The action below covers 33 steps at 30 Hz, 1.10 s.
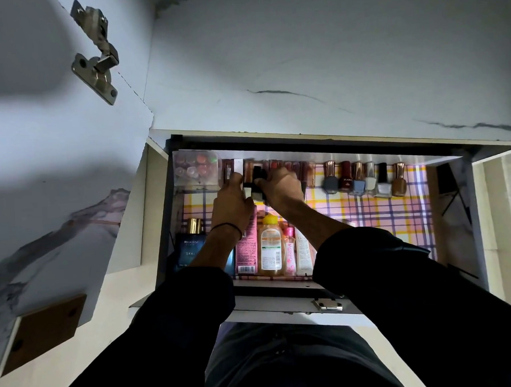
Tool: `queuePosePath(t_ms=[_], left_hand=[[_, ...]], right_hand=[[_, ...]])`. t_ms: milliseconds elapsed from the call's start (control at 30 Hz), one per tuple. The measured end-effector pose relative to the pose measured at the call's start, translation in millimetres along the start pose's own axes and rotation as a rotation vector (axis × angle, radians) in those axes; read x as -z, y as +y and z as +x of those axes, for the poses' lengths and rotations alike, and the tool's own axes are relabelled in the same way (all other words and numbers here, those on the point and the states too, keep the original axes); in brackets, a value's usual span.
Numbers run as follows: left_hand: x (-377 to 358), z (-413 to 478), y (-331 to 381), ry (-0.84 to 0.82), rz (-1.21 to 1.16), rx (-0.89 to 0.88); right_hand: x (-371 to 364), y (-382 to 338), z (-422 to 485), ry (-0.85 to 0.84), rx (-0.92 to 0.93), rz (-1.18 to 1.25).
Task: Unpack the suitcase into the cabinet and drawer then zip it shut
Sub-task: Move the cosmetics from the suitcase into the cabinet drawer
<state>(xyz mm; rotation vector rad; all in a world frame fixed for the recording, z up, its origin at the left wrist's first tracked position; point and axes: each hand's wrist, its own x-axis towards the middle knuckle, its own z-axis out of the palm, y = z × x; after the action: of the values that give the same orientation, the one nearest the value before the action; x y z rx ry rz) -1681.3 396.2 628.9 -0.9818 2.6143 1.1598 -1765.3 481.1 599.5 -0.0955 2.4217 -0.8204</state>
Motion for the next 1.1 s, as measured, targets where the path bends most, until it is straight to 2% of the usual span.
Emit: queuePosePath(t_ms=[433,533,633,767,933,1100], left_hand=[[1.5,3.1,-8.2,-0.011,-0.049,-0.009],[3.3,1.9,-6.6,-0.021,-0.032,-0.020],[4.1,2.1,-7.1,-0.024,-0.024,-0.029],[5.5,2.2,-7.9,-0.042,-0.029,-0.032],[7.7,2.0,-8.6,-0.057,-0.027,-0.044],[8.6,0.3,-11.9,-0.066,-0.022,-0.064]], right_hand=[[-5.9,13.3,-19.4,-0.121,0.165,-0.141],[-6.2,14.0,-20.0,-0.093,0.191,-0.198],[-0.8,10.4,-23.6,-0.064,0.219,-0.152],[-1.4,7.3,-25.5,-0.059,0.358,-0.085],[-3.3,10.8,-24.8,-0.076,0.318,-0.145],[3.9,10.5,-30.0,0.046,0.286,-0.010]])
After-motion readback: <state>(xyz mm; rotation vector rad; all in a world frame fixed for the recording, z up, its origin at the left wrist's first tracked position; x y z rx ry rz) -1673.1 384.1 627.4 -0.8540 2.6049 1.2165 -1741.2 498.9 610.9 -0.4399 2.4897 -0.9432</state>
